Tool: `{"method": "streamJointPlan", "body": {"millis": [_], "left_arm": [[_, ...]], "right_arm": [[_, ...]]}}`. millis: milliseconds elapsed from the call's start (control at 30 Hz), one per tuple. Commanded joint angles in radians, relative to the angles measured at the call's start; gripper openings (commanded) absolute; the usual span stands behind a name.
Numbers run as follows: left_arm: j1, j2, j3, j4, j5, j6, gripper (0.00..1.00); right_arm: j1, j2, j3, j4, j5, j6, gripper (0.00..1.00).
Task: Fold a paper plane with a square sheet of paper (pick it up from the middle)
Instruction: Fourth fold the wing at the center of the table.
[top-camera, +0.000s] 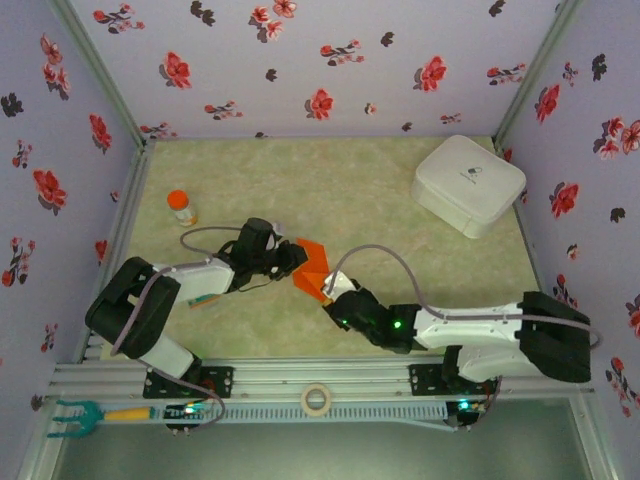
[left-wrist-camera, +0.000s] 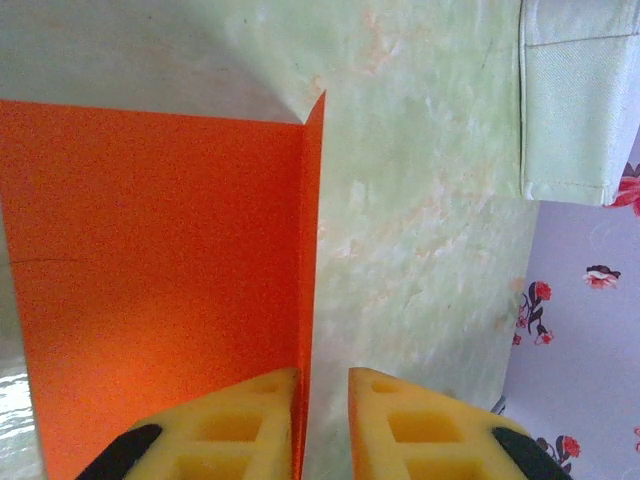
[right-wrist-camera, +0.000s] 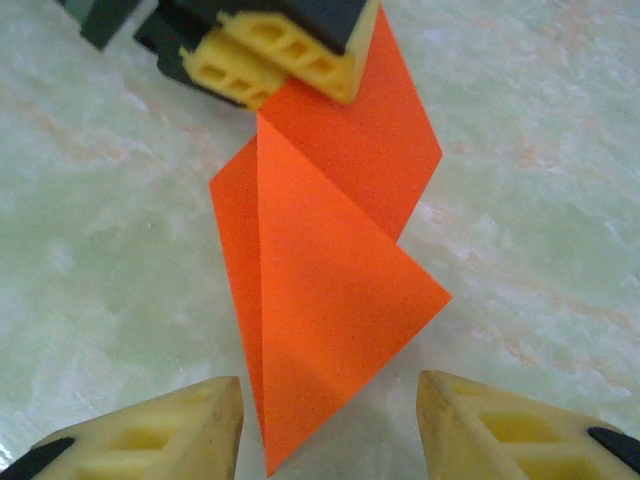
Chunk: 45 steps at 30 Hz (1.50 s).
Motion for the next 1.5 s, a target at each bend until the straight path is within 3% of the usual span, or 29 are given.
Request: {"method": "streamJointPlan", "body": {"millis": [0,200,667,1167,1467], "left_arm": [[-0.002,0.003,0.019,0.007,0.014,0.011,0.2],[-0.002,0.004,0.02,0.004,0.019,0.011,0.22],[-0.003,0.004,0.022,0.005,0.024,0.004,0.21],[-0.003,-0.002,0.022,0.001,0.021,0.003,0.21],[-0.002,-0.018,0.02,-0.015,0.006,0.006,0.22]], "right_arm": [[0.019,0.062,0.044,0.046,0.055,-0.062,0.51],[0.025,0.192,0.051,0.173,0.119,-0.08,0.5],[0.021,0.406,0.107,0.228,0.24,-0.088,0.46],[-0.013,0.371,0.074,0.255,0.16,-0.025,0.21],[-0.03,0.368,0.071,0.252,0.094,0.0,0.11]]}}
